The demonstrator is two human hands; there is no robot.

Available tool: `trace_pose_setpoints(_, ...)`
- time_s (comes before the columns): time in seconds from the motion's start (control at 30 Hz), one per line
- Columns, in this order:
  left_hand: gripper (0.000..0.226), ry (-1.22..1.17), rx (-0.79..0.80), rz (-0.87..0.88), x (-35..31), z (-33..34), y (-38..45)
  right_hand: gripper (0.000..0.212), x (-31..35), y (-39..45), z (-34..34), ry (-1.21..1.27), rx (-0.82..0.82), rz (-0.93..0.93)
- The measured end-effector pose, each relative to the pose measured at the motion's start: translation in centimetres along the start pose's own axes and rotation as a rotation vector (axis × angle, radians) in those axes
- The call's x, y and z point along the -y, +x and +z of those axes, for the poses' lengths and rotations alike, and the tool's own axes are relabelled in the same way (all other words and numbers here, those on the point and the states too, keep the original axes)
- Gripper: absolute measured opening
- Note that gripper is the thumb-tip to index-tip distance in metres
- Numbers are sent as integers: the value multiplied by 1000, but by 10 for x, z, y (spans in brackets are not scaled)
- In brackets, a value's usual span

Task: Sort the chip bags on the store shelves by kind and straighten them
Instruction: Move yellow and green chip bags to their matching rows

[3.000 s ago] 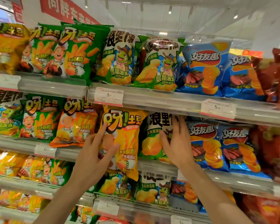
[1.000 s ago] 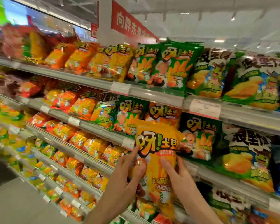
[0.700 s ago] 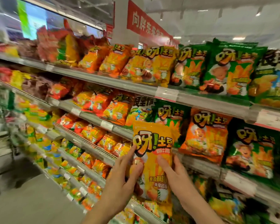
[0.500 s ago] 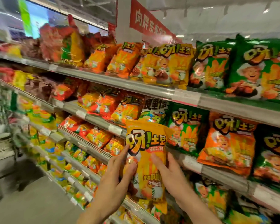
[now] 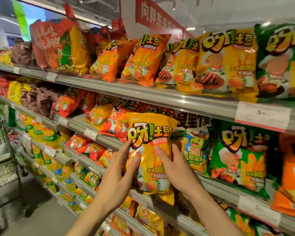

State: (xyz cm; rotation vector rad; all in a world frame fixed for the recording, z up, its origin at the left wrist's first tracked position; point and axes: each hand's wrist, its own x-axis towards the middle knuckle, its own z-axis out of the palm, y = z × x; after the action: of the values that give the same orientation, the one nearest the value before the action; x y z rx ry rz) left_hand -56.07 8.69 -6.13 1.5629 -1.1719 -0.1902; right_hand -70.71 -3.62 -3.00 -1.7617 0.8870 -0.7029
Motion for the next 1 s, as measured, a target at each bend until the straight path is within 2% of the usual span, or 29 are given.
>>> trace_pose_setpoints(0.03, 57, 3, 3, 7, 4, -1, 6, 24, 1, 8, 4, -2, -4, -12)
trace_pose_setpoints(0.07, 57, 2, 10, 17, 8, -3, 12, 33, -1, 14, 7, -3, -5, -14)
trace_pose_setpoints(0.13, 57, -4, 16, 56, 14, -4, 25, 77, -7, 30, 11, 1, -38, -34)
trace_pose_setpoints(0.17, 56, -8, 19, 76, 17, -4, 30, 94, -10, 35, 12, -9, -66, -37)
trace_pose_setpoints(0.2, 56, -18, 36, 90, 18, -3, 36, 103, -11, 37, 12, -18, -99, -31)
trace_pose_setpoints(0.33, 55, -80, 151, 145, 23, 0, 51, 96, -7, 29, 8, -71, -239, 5)
trace_pose_setpoints(0.43, 54, -119, 178, 173, 26, 0, 59, 94, 1, 14, 4, -180, -352, -24)
trace_pose_setpoints(0.6, 57, -170, 201, 163, 29, -9, 64, 71, 4, -4, -10, -487, -724, -115)
trace_pose_setpoints(0.73, 55, -180, 202, 159, 34, -17, 68, 85, -12, 15, -7, -635, -737, 17)
trace_pose_setpoints(0.83, 58, -137, 183, 175, 41, -20, 74, 100, -15, 31, 3, -633, -752, 48)
trace_pose_setpoints(1.0, 60, -63, 149, 185, 46, -24, 78, 112, -15, 49, 5, -668, -823, 121)
